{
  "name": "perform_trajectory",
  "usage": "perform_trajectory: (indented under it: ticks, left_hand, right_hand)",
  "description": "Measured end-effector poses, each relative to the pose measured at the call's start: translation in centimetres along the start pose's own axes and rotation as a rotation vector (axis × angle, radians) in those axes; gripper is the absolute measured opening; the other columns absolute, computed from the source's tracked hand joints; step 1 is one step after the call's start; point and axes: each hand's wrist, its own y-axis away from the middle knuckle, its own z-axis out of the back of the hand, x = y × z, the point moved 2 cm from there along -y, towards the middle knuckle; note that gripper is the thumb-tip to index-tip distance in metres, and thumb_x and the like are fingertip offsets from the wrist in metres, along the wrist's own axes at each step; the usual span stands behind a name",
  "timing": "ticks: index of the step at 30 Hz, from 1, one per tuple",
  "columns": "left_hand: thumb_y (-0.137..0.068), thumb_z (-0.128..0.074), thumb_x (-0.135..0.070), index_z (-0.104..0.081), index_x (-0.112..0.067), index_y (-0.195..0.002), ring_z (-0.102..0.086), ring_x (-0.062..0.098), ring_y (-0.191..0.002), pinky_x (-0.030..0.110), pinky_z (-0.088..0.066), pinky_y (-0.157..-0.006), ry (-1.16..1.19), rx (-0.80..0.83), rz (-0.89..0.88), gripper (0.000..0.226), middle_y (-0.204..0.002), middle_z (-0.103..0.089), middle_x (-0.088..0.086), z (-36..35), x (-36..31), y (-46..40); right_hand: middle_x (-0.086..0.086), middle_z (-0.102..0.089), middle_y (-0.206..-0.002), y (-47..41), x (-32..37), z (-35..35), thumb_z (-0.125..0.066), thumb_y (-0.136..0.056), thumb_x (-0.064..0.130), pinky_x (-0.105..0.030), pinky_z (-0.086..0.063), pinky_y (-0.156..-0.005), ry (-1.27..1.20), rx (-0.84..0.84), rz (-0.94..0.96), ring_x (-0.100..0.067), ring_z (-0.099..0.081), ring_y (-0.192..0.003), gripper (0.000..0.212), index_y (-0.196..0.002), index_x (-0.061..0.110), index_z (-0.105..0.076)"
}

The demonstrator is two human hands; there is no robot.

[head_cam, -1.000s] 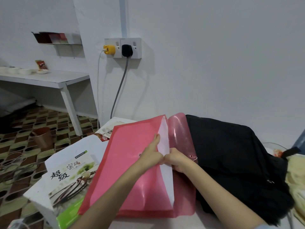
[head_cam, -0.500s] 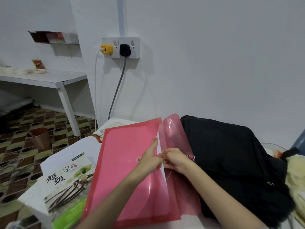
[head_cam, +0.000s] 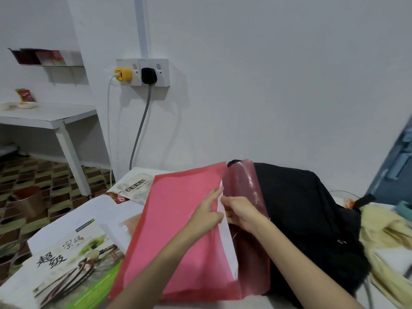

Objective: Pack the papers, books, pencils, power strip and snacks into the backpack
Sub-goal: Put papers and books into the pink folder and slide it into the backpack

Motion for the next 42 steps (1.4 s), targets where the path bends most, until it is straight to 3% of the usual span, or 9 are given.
perform_trajectory:
  ticks: [4, 7, 13, 18, 21, 24, 32, 36, 42]
  left_hand:
    - [-0.092, -0.049, -0.002, -0.056, -0.019, -0.124, -0.058, 0.014, -0.062, 0.026, -0.048, -0.053, 0.094, 0.099, -0.009, 0.037, -0.082, -0.061, 0.009, 0.9, 1.5, -0.4]
    - [-0.094, -0.049, -0.005, -0.063, -0.026, -0.098, -0.053, 0.007, -0.069, 0.016, -0.042, -0.051, 0.071, 0.05, -0.007, 0.026, -0.091, -0.062, -0.001, 3.1, 3.2, -0.4]
    - [-0.088, -0.049, 0.003, -0.069, -0.018, -0.094, -0.054, 0.015, -0.063, 0.013, -0.041, -0.052, -0.12, -0.572, 0.093, 0.029, -0.085, -0.067, 0.001, 15.3, 9.0, 3.9]
    - [-0.086, -0.053, -0.007, -0.061, -0.002, -0.112, -0.055, 0.041, -0.099, 0.042, -0.044, -0.085, -0.339, -0.997, 0.492, 0.027, -0.109, -0.062, 0.023, 25.7, 15.1, 9.1]
    - [-0.086, -0.058, -0.014, -0.061, 0.004, -0.098, -0.055, 0.04, -0.1, 0.039, -0.041, -0.08, -0.2, -0.949, 0.699, 0.022, -0.102, -0.062, 0.025, 28.6, 18.4, 10.4]
    - [-0.086, -0.059, -0.005, -0.053, 0.0, -0.068, -0.049, 0.028, -0.082, 0.033, -0.034, -0.072, 0.066, -0.886, 0.665, 0.02, -0.075, -0.053, 0.016, 29.2, 19.2, 10.5]
    - [-0.086, -0.062, -0.005, -0.052, 0.003, -0.072, -0.046, 0.022, -0.057, 0.028, -0.034, -0.054, 0.167, -0.697, 0.719, 0.019, -0.065, -0.049, 0.01, 30.2, 18.6, 8.6]
    - [-0.08, -0.064, 0.005, -0.062, 0.008, -0.099, -0.053, 0.025, -0.066, 0.027, -0.04, -0.059, 0.04, -0.742, 0.643, 0.019, -0.074, -0.059, 0.01, 30.5, 19.1, 8.2]
    - [-0.076, -0.069, 0.004, -0.065, 0.003, -0.09, -0.058, 0.023, -0.055, 0.023, -0.046, -0.053, 0.105, -0.737, 0.541, 0.015, -0.069, -0.066, 0.012, 30.9, 20.1, 8.5]
  right_hand:
    - [-0.022, -0.064, -0.1, 0.2, 0.3, 2.2, -0.047, -0.095, 0.043, -0.037, -0.057, -0.066, -0.07, -0.077, -0.029, -0.031, -0.066, -0.082, 0.05, -0.106, -0.005, -0.057]
    - [-0.019, -0.063, -0.107, 0.4, 0.4, 3.1, -0.067, -0.086, 0.027, -0.039, -0.056, -0.078, 0.228, -0.254, 0.112, -0.03, -0.065, -0.085, 0.054, -0.126, -0.005, -0.05]
    - [-0.008, -0.038, -0.14, 1.1, 1.8, -2.2, -0.053, -0.092, 0.03, -0.038, -0.034, -0.102, 1.302, -0.405, 0.559, -0.027, -0.036, -0.127, 0.045, -0.135, 0.017, -0.045]
    - [-0.01, -0.037, -0.142, 0.0, 0.0, -11.4, -0.051, -0.092, 0.033, -0.035, -0.028, -0.107, 1.407, 0.031, 0.664, -0.024, -0.032, -0.132, 0.046, -0.134, 0.016, -0.045]
    - [-0.01, -0.043, -0.136, 0.1, -2.6, -16.9, -0.053, -0.091, 0.038, -0.031, -0.028, -0.105, 1.314, 0.268, 0.684, -0.025, -0.036, -0.129, 0.05, -0.134, 0.014, -0.044]
    - [-0.011, -0.041, -0.138, -0.4, -4.7, -20.9, -0.05, -0.091, 0.046, -0.034, -0.029, -0.106, 1.268, 0.306, 0.629, -0.026, -0.033, -0.131, 0.059, -0.138, 0.012, -0.037]
    - [-0.012, -0.053, -0.129, -1.1, -5.8, -26.3, -0.06, -0.07, 0.068, -0.051, -0.016, -0.11, 1.44, 0.206, 0.448, -0.029, -0.042, -0.125, 0.099, -0.142, 0.01, -0.022]
    - [-0.008, -0.054, -0.127, -2.1, -5.4, -26.6, -0.074, -0.069, 0.052, -0.041, -0.023, -0.105, 1.334, 0.165, 0.348, -0.025, -0.044, -0.124, 0.092, -0.136, 0.011, -0.028]
    - [-0.008, -0.048, -0.125, -2.2, -4.9, -27.3, -0.064, -0.077, 0.039, -0.042, -0.024, -0.105, 1.244, 0.034, 0.358, -0.028, -0.041, -0.123, 0.06, -0.123, 0.01, -0.039]
